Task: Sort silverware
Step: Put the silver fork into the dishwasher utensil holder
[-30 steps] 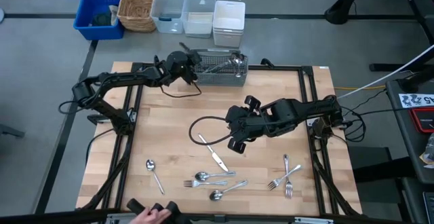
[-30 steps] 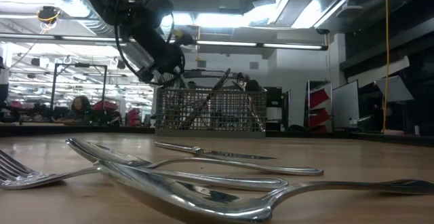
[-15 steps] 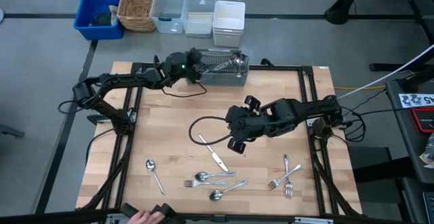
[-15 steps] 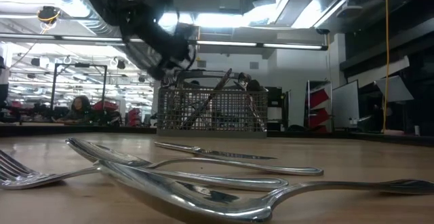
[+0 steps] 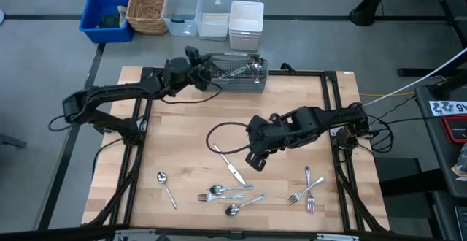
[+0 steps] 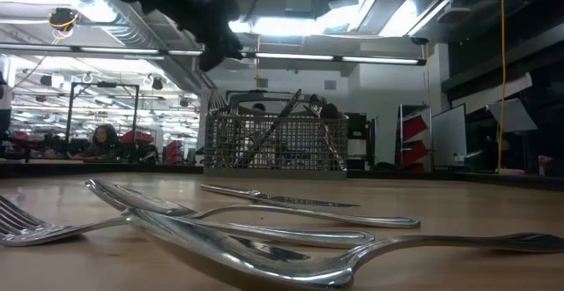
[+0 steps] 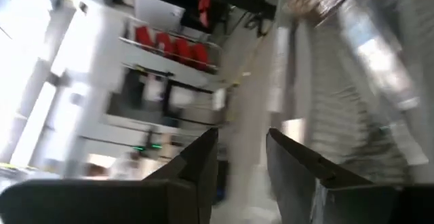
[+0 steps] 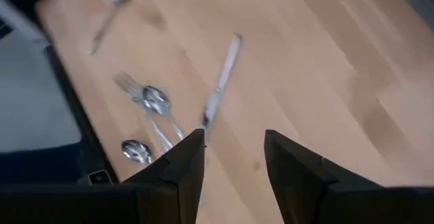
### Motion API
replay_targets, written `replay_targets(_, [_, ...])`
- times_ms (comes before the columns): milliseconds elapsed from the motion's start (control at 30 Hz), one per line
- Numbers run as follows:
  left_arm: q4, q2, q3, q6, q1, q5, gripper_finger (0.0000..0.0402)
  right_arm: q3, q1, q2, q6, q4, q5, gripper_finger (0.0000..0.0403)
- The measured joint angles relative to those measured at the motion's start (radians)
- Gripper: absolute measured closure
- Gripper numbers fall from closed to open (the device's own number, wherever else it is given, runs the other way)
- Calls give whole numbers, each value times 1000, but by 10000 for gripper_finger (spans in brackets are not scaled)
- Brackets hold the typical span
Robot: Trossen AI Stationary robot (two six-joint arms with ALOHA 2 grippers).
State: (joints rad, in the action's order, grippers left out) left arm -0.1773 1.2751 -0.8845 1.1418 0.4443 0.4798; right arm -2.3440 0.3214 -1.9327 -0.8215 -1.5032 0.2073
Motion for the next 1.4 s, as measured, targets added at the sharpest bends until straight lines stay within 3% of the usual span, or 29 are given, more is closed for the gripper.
replay_targets(100, [133, -37, -1, -193, -33, 0, 290, 3, 16, 0, -133, -77, 1, 247])
replay_targets(200, [274, -58, 0, -388, -60, -56, 290, 26, 54, 3, -138, -68, -8, 247])
replay_targets(400, [433, -87, 0, -641, -78, -397, 290, 29, 123, 39, -140, -69, 79, 247])
replay_targets(533, [451, -89, -1, -706, -79, -530, 290, 30, 126, 63, -150, -69, 205, 247])
replay_targets(800, [536, -89, -1, -794, -77, -551, 290, 107, 110, 115, -249, -67, 263, 247])
replay_targets(1267, [688, -89, -1, -855, -78, -552, 290, 598, 110, 390, -438, -69, 158, 247])
replay_targets(1400, [694, -89, -1, -926, -78, -551, 290, 719, 110, 497, -654, -69, 140, 247])
